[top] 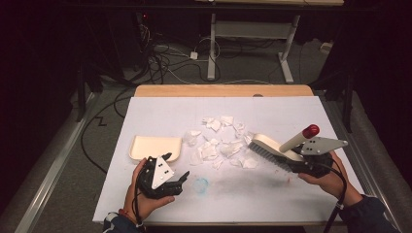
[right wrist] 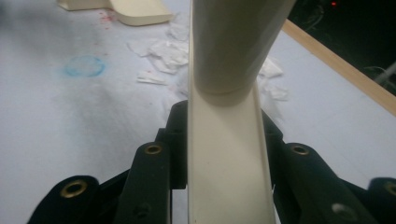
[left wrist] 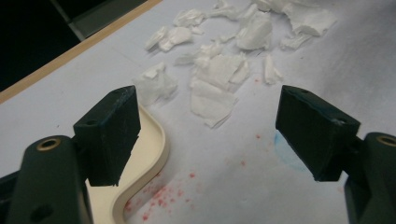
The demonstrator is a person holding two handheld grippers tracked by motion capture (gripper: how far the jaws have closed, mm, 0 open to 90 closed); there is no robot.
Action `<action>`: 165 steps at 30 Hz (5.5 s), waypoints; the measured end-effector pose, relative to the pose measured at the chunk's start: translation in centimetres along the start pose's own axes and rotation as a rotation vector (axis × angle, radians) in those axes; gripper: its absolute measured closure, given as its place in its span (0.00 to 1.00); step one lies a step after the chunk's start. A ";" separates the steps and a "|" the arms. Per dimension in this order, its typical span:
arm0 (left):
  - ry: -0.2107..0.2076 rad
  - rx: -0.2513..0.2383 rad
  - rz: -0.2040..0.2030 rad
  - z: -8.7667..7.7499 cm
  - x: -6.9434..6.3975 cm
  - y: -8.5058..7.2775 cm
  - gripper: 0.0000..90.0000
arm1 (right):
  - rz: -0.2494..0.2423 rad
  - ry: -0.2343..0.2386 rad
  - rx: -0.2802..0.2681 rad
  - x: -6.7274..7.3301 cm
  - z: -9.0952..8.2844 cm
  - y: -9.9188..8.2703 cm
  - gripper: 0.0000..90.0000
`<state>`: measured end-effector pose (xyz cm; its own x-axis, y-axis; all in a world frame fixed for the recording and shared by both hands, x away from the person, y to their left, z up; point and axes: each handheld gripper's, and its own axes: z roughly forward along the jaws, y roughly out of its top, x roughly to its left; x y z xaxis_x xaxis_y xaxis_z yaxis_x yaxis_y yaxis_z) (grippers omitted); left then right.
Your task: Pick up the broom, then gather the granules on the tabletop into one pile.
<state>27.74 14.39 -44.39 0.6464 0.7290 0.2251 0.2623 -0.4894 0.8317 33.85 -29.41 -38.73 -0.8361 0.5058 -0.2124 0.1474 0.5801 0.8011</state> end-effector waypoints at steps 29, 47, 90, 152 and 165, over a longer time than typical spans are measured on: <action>0.098 0.106 -0.174 -1.1 3.6 -4.5 0.22 | 0.108 -0.201 -0.012 -2.7 -1.0 -1.0 0.75; 0.109 0.103 -0.165 -2.1 4.2 -5.7 0.21 | 0.116 -0.266 0.013 -4.1 1.0 -1.8 0.75; 0.038 0.146 -0.113 -1.2 2.7 -6.0 0.19 | -0.050 -0.214 0.119 -9.5 17.0 6.3 0.75; -0.003 0.161 -0.065 -0.8 1.2 -5.1 0.19 | -0.118 -0.077 0.002 -4.9 13.6 6.9 0.75; -0.025 0.156 -0.072 -0.7 1.4 -5.2 0.20 | -0.088 -0.129 0.108 -5.9 21.5 8.7 0.75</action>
<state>26.73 18.27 -48.01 0.6393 0.7536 0.1531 0.4157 -0.5062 0.7557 51.40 -13.59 -42.51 -0.7747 0.5236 -0.3546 0.1383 0.6875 0.7129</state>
